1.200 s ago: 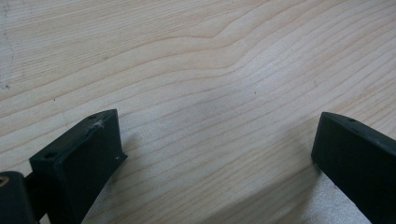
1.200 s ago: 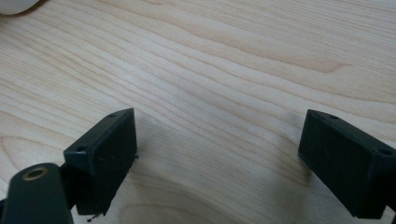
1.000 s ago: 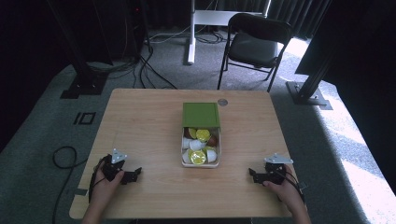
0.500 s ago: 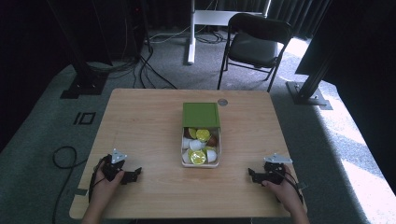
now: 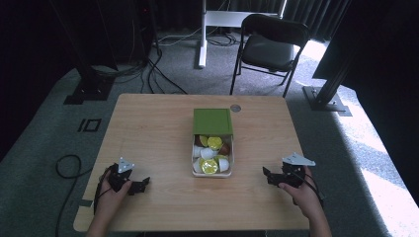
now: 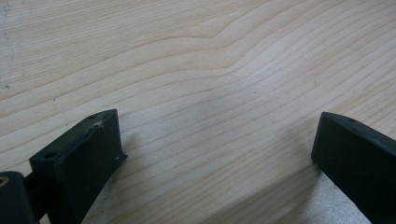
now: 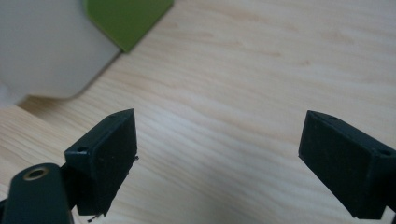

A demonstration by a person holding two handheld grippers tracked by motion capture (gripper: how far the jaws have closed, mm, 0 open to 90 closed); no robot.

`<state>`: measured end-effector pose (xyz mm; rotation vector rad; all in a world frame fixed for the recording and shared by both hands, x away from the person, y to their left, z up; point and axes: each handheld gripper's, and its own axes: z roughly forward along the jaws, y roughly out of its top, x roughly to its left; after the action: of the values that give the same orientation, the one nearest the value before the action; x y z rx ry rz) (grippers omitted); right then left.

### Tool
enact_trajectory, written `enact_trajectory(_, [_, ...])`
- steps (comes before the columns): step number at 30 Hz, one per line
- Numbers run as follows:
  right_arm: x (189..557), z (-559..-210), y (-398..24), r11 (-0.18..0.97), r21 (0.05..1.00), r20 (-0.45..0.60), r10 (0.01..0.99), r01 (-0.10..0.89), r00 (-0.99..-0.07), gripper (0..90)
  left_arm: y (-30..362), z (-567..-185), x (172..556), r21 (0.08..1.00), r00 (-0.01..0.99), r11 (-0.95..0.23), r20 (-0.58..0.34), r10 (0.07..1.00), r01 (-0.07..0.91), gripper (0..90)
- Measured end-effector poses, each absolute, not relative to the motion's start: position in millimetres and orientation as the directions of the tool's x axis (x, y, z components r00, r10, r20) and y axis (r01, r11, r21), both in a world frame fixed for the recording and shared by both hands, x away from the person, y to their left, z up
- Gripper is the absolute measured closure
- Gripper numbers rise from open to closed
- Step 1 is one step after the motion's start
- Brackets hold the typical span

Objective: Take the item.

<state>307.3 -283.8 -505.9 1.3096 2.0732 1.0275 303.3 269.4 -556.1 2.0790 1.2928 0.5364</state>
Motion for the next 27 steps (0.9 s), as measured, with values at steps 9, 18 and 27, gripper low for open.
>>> enact_trajectory(9, [311.1,-482.8,-262.8,0.256,0.836,0.005,0.88,0.485,-0.474,11.4,269.3,-556.1,303.3,0.691,0.437,-0.325,0.014,0.899,0.645,2.8])
enact_trajectory(18, [316.0,-466.2,-237.2,0.291,0.85,-0.012,0.843,0.438,-0.537,11.4,269.4,-556.1,303.3,0.692,0.437,-0.324,0.014,0.899,0.645,2.8])
enact_trajectory(27, [319.2,-458.2,-214.9,0.299,0.862,-0.008,0.816,0.41,-0.577,13.3,269.3,-556.1,303.3,0.691,0.437,-0.324,0.014,0.899,0.646,2.8])
